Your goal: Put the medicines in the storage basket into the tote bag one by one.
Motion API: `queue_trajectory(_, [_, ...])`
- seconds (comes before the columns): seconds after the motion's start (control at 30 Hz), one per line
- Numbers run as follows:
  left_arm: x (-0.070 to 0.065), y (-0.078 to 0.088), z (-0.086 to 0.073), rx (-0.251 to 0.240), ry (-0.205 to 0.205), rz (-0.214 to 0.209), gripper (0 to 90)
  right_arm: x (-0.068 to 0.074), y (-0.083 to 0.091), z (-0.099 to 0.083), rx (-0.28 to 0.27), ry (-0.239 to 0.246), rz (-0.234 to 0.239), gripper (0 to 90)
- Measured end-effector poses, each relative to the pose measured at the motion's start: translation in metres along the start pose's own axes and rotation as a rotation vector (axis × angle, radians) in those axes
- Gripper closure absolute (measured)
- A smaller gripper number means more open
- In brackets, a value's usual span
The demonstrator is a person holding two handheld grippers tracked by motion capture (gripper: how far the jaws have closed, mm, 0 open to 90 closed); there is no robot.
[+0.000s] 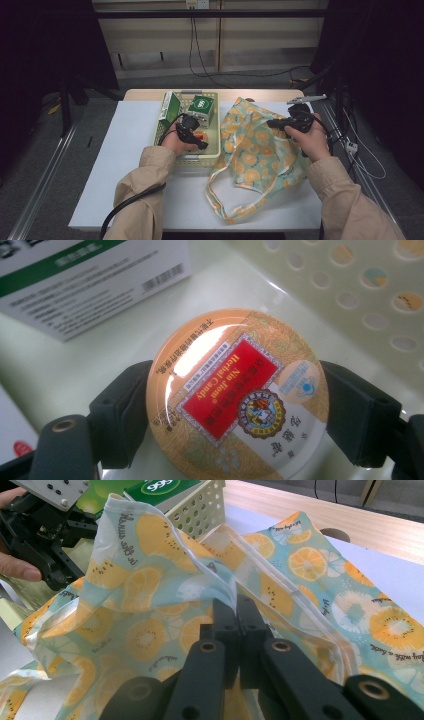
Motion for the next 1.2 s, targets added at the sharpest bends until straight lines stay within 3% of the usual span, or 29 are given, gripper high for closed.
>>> queue_trajectory(0.1, [0.002,0.008,0.004,-0.058,0.049,-0.035,20.6,0.000,0.001,0.000,0.001,0.003,-0.003,89.7])
queue_trajectory(0.13, [0.003,0.011,0.005,-0.069,0.060,-0.023,20.6,0.000,0.001,0.000,0.000,0.001,-0.002,89.7])
queue_trajectory(0.27, [0.003,0.023,0.011,-0.103,0.085,-0.050,20.6,0.000,0.000,0.000,0.004,0.001,-0.003,89.7])
queue_trajectory(0.47, [-0.009,0.050,0.023,-0.137,0.071,-0.101,20.6,-0.001,-0.001,0.000,0.005,-0.003,-0.007,89.7])
queue_trajectory(0.6, [-0.023,0.069,0.031,-0.159,0.039,-0.128,20.7,0.000,-0.002,0.000,0.009,-0.001,-0.008,89.7])
queue_trajectory(0.77, [-0.052,0.083,0.041,-0.182,-0.005,-0.187,20.6,-0.001,-0.002,0.000,0.010,-0.004,-0.014,89.7])
queue_trajectory(0.83, [-0.066,0.087,0.047,-0.194,-0.050,-0.215,20.6,-0.001,-0.002,0.000,0.012,-0.004,-0.017,89.7])
queue_trajectory(1.0, [-0.102,0.088,0.059,-0.208,-0.141,-0.264,20.7,0.001,-0.002,0.001,0.008,-0.001,-0.017,89.7])
queue_trajectory(1.2, [-0.129,0.081,0.065,-0.214,-0.192,-0.326,20.6,0.000,-0.001,0.000,0.010,-0.001,-0.021,89.7])
Point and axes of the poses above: each handheld gripper's, and its own axes: y roughly backward along the jaws, z roughly out of its top, x roughly to its left, the point moved 2 cm from there along -y, roughly forward along the jaws
